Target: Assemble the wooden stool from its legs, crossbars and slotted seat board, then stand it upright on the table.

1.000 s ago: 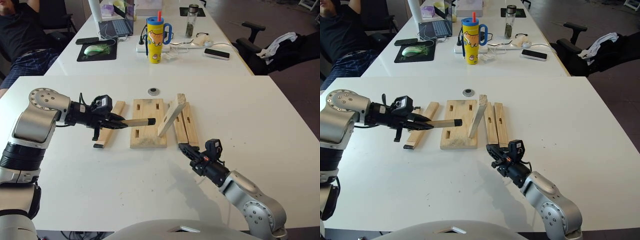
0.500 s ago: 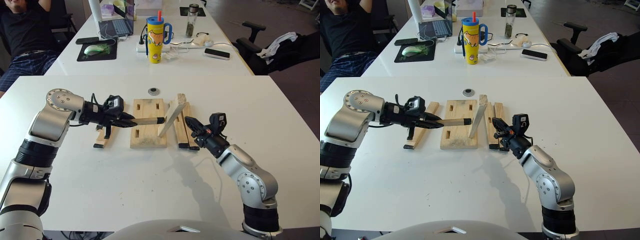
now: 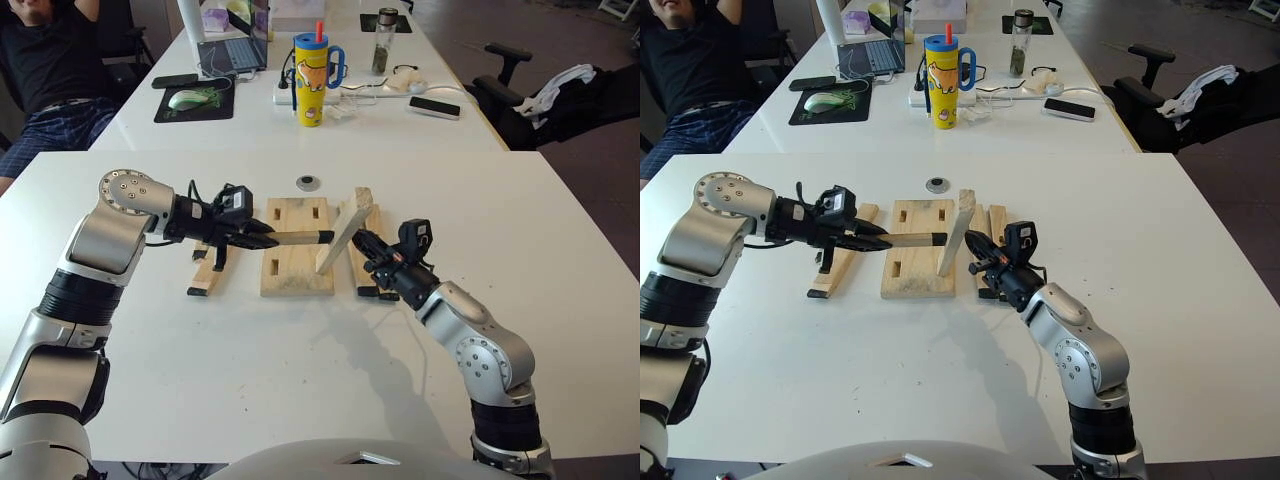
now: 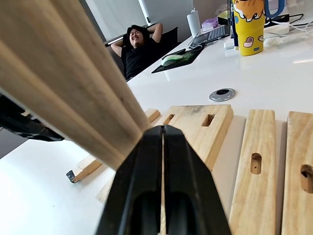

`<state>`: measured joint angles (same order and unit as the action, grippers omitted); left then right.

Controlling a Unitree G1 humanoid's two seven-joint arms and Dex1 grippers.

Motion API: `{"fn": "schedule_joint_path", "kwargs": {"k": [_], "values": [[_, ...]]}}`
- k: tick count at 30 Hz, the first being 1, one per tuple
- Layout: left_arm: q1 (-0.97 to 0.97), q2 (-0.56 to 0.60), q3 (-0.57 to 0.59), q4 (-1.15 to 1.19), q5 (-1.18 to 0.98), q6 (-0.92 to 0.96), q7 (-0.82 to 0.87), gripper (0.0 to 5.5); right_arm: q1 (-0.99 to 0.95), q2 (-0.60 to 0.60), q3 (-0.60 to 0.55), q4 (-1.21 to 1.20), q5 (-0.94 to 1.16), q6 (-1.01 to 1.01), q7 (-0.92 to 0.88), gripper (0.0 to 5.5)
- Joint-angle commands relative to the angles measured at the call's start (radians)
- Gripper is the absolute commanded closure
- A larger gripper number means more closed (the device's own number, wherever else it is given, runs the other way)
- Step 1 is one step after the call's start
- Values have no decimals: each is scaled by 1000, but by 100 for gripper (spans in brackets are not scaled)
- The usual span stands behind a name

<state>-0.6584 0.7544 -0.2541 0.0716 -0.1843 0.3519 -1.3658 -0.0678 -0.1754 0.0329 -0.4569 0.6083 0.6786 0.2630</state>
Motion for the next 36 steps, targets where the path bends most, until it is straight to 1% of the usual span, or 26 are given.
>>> {"fn": "schedule_joint_path", "kwargs": {"k": [1,8,12,16,19,23,29,36], "values": [[-22,3,-42,7,24,-36,-45,509,-29,4,3,7,-6,-5,4,550],[-59,-10,-74,48,61,-66,-54,509,-63,15,16,7,-17,-1,4,550],[-64,-18,-74,-13,47,-12,-43,509,-63,63,43,-10,-23,35,-68,550],[-22,-10,-63,-118,35,70,-9,509,-46,136,96,7,-62,49,-153,550],[5,-5,-54,-166,38,115,31,509,-35,163,117,13,-92,42,-188,550],[20,-12,-49,-161,50,125,70,509,-34,168,103,39,-114,24,-192,550],[7,-22,-58,-94,78,54,84,509,-42,158,73,62,-127,13,-180,550],[3,-25,-48,-80,68,40,86,509,-48,159,55,57,-122,6,-164,550]]}}
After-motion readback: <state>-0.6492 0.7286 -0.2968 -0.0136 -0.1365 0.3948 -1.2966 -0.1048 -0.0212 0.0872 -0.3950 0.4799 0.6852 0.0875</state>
